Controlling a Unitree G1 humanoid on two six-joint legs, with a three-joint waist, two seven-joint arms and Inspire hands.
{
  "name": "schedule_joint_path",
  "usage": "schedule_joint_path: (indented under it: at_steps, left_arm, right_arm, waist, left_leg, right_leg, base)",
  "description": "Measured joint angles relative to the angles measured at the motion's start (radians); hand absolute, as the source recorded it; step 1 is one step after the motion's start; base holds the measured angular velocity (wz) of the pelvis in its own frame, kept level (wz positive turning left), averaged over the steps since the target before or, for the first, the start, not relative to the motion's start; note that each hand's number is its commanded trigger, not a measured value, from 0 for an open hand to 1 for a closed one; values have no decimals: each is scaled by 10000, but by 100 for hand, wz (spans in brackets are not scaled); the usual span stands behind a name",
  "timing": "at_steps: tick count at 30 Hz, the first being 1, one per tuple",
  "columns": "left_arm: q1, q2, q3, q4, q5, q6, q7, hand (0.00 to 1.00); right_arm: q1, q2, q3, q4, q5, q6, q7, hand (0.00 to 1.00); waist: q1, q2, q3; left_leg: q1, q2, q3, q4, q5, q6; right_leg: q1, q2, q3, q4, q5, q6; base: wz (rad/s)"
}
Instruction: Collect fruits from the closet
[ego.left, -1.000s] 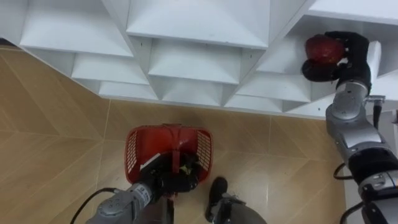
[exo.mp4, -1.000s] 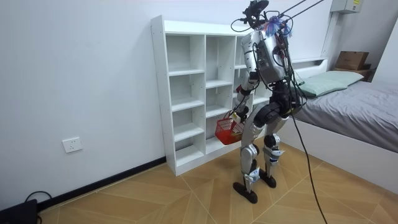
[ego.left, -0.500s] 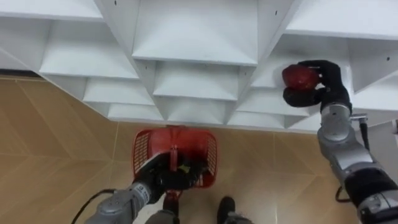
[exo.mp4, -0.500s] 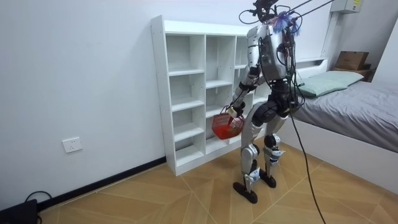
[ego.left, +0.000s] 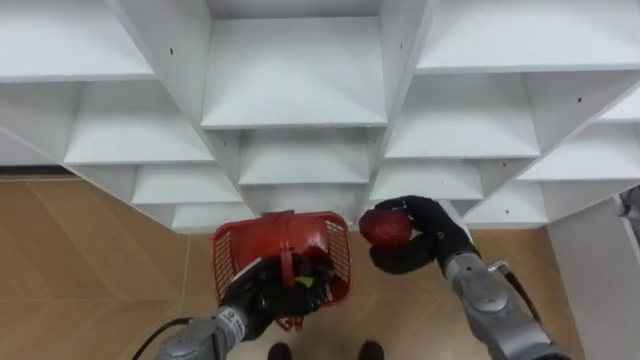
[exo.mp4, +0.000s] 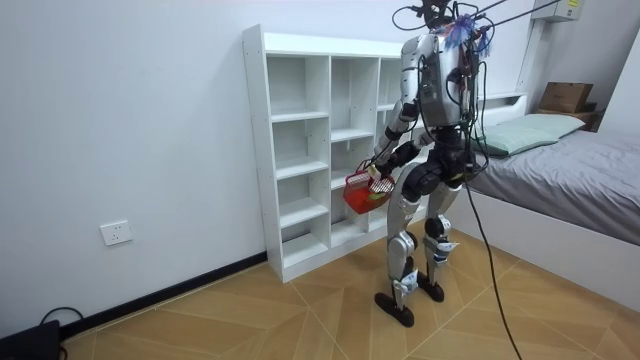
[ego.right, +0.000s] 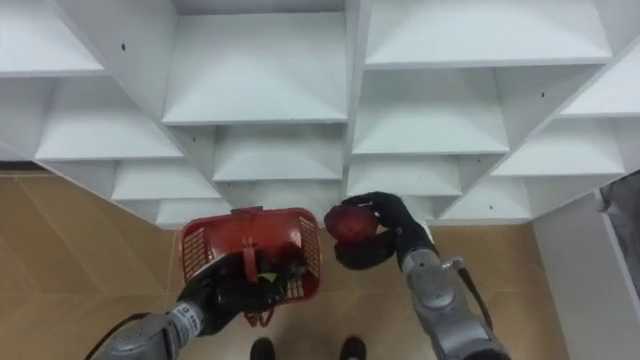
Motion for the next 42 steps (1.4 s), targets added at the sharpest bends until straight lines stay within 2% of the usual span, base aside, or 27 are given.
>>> schedule_joint_path:
  at_steps: [1,6,12,16,20,35,36,37,38,42]
  left_arm:
    - [39,-24,-29,0,-6,-36,-12,100]
    - [88,-194,-7,8,4,-69,-404,100]
    - [166,-388,-5,7,33,-86,-740,100]
    - [326,-459,-21,5,16,-321,-881,100]
    - [366,-452,-27,5,14,-400,-1074,100]
    - [388,-536,-61,-3,7,-421,-1530,100]
    - [395,-549,-83,-4,7,-421,-1538,100]
    - [394,-554,-87,-4,7,-421,-1538,100]
    - [392,-564,-100,-6,7,-422,-1538,100]
    - [419,-581,-106,-5,7,-421,-1537,100]
  right_arm:
    - [141,33,90,0,17,-34,114,100]
    - [663,212,153,-1,3,-60,824,100]
    - [732,400,136,-40,-464,-72,1165,100]
    - [744,493,128,-83,-642,-171,1206,100]
    - [744,495,121,-103,-738,-172,1202,100]
    - [750,468,88,-247,-729,-156,1126,100]
    - [748,471,86,-247,-728,-156,1127,60]
    - [748,472,82,-248,-727,-156,1126,16]
    - [748,469,74,-248,-727,-156,1126,0]
    - [764,472,140,-262,-727,-142,1123,0]
  waist:
    - [2,38,-32]
    - [14,144,-74]
    - [-6,295,-68]
    - [-25,303,-70]
    - [-44,301,-69]
    - [-157,300,-69]
    - [-211,300,-69]
    - [-228,300,-69]
    - [-245,301,-70]
    - [-232,301,-70]
  left_leg:
    - [91,9,-3,-30,0,0]
    - [307,3,81,-158,0,1]
    - [381,15,224,-232,-1,1]
    - [456,12,288,-323,4,6]
    - [425,12,289,-336,4,7]
    - [278,10,315,-312,11,17]
    - [267,10,313,-312,11,17]
    - [260,10,312,-312,11,17]
    - [232,10,313,-311,11,17]
    - [198,11,345,-321,12,17]
  right_leg:
    - [126,25,7,-97,24,11]
    - [258,45,105,-137,53,27]
    - [230,59,221,-117,54,28]
    - [230,65,260,-119,54,29]
    - [218,65,250,-118,53,30]
    - [59,51,250,-141,52,33]
    - [56,51,240,-152,52,33]
    - [50,51,239,-155,52,33]
    - [25,52,239,-156,52,33]
    - [-60,64,276,-139,55,32]
  base:
    - [0]
    - [-5]
    - [-6]
    - [-5]
    - [0]
    - [0]
    - [0]
    - [0]
    - [0]
    - [-3]
